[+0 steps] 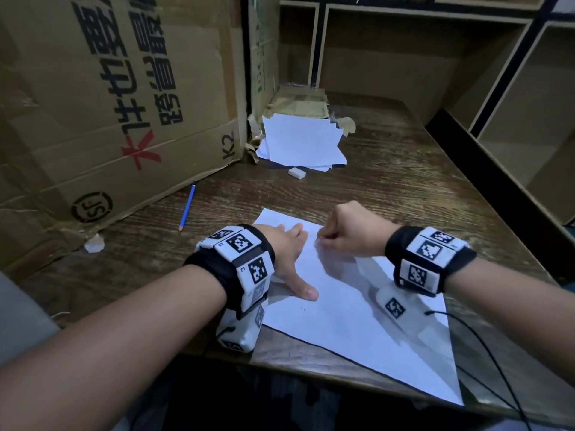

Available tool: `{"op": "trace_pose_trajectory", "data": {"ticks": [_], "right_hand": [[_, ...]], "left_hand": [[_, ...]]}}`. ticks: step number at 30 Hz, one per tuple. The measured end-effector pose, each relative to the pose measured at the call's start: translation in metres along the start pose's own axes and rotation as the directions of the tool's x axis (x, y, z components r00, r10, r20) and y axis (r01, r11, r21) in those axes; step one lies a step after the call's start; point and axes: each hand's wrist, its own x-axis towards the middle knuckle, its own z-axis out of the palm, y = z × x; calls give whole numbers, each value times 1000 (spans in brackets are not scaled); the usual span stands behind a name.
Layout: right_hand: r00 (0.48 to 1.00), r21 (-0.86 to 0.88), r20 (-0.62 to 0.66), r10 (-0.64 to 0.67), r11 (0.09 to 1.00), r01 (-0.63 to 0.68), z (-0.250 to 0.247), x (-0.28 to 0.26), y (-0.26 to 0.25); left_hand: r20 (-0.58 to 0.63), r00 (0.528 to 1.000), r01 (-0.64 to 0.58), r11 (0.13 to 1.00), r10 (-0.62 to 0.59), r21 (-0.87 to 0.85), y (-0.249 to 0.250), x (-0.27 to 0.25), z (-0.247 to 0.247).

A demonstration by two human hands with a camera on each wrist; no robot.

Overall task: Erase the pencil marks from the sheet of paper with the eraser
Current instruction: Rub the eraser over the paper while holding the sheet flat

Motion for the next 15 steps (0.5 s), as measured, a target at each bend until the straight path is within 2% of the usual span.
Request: {"op": "trace_pose_trajectory", "data": {"ticks": [3, 7, 9, 11, 13, 15], "right_hand": [[1000, -46, -4, 13, 999, -13, 0, 5, 9], [999, -25, 0, 42, 999, -42, 3, 6, -5], [1000, 20, 11, -8, 1000, 8, 7, 3, -20], [990, 37, 82, -112, 993, 109, 13, -4, -42], [978, 14, 144, -153, 988, 153, 14, -2, -47], [994, -15, 81, -71, 997, 73, 7, 15, -30]], "left_hand": [[19, 999, 45, 999, -45, 27, -13, -5, 3], [18, 998, 53, 997, -52, -52, -36, -12, 12], [17, 999, 46, 996, -45, -80, -38, -12, 13], [22, 999, 46, 995, -44, -84, -37, -10, 13], [20, 998, 53, 996, -51, -75, -36, -9, 13], [13, 998, 60, 997, -59, -58, -35, -10, 14]]}}
